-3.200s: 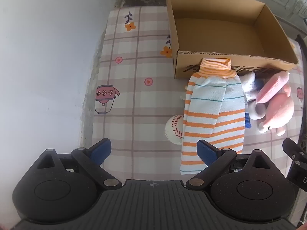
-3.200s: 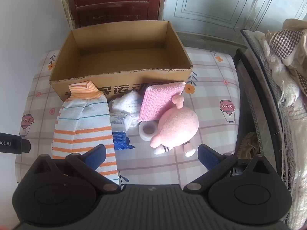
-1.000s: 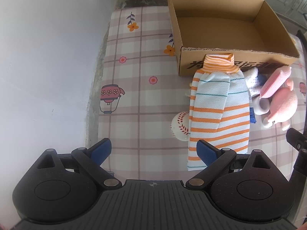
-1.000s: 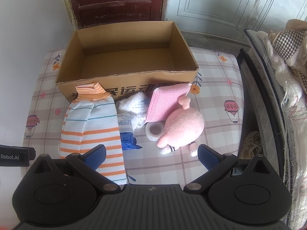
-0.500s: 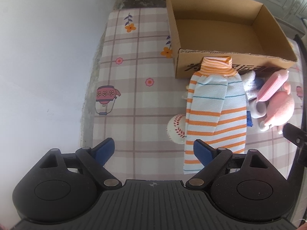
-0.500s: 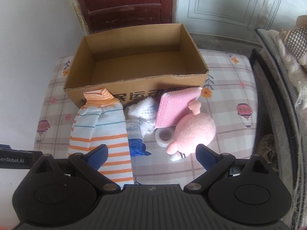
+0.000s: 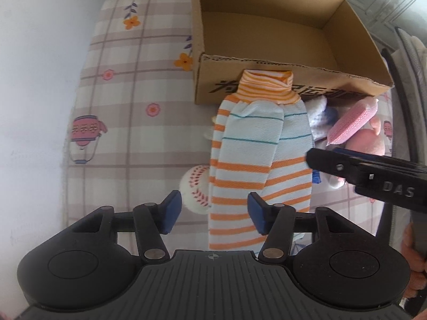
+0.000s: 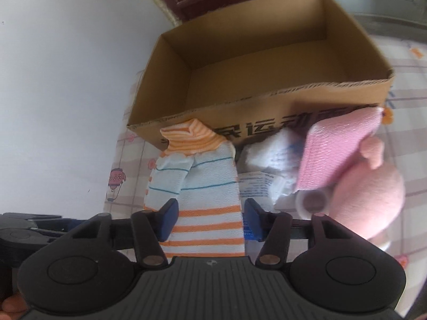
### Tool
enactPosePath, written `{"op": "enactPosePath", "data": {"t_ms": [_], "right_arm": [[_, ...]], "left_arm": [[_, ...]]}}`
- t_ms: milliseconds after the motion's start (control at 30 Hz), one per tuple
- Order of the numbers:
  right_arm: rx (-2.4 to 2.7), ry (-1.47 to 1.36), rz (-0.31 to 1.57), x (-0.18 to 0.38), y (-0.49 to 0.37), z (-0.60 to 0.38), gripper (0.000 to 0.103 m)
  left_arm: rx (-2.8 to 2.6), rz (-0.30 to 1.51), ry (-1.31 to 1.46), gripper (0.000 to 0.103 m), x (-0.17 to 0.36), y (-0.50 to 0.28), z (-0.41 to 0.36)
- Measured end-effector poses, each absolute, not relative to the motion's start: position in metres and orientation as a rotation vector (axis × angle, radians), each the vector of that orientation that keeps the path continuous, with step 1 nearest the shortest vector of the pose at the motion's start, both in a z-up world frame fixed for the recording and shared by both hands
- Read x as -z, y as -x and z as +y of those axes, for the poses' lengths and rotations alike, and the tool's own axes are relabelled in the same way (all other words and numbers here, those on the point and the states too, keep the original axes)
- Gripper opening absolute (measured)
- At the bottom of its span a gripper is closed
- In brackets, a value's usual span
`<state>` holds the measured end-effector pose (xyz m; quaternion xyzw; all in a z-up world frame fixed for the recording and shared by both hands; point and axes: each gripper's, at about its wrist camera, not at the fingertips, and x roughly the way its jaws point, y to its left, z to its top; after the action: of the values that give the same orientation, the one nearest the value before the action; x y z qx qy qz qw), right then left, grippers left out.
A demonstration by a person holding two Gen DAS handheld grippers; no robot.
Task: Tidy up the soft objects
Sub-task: 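Close both grippers on the orange-and-white striped sock, then lift the striped sock into the cardboard box and open both grippers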
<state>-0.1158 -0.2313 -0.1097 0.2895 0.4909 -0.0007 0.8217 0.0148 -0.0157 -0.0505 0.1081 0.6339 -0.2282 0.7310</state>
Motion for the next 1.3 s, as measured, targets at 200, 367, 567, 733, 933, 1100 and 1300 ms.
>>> {"op": "enactPosePath", "data": {"t_ms": [200, 367, 567, 733, 933, 1100, 1300], "right_arm": [[-0.058, -0.620, 1.088, 0.133, 0.101, -0.230, 0.036], [-0.068, -0.652, 1.119, 0.148, 0.094, -0.232, 0.036], [-0.037, -0.651, 1.108, 0.141, 0.094, -0.240, 0.041], [-0.051, -0.660, 1.105, 0.148, 0.093, -0.242, 0.044], [-0.062, -0.656, 1.110, 0.150, 0.091, -0.240, 0.031], [-0.076, -0.674, 1.102, 0.141, 0.098, -0.243, 0.017], [-0.136, -0.847, 1.074, 0.130, 0.114, -0.262, 0.012]], "left_arm": [[0.560, 1.446, -0.249, 0.040, 0.071, -0.024, -0.030], [0.565, 1.482, -0.266, 0.040, 0.083, -0.028, -0.037], [0.563, 1.488, -0.258, 0.041, 0.085, -0.035, -0.037], [0.559, 1.495, -0.258, 0.043, 0.091, -0.040, -0.040], [0.557, 1.472, -0.266, 0.031, 0.087, -0.036, -0.044], [0.569, 1.452, -0.261, 0.014, 0.072, -0.031, -0.040], [0.600, 1.441, -0.190, 0.009, 0.046, -0.030, -0.029]]}}
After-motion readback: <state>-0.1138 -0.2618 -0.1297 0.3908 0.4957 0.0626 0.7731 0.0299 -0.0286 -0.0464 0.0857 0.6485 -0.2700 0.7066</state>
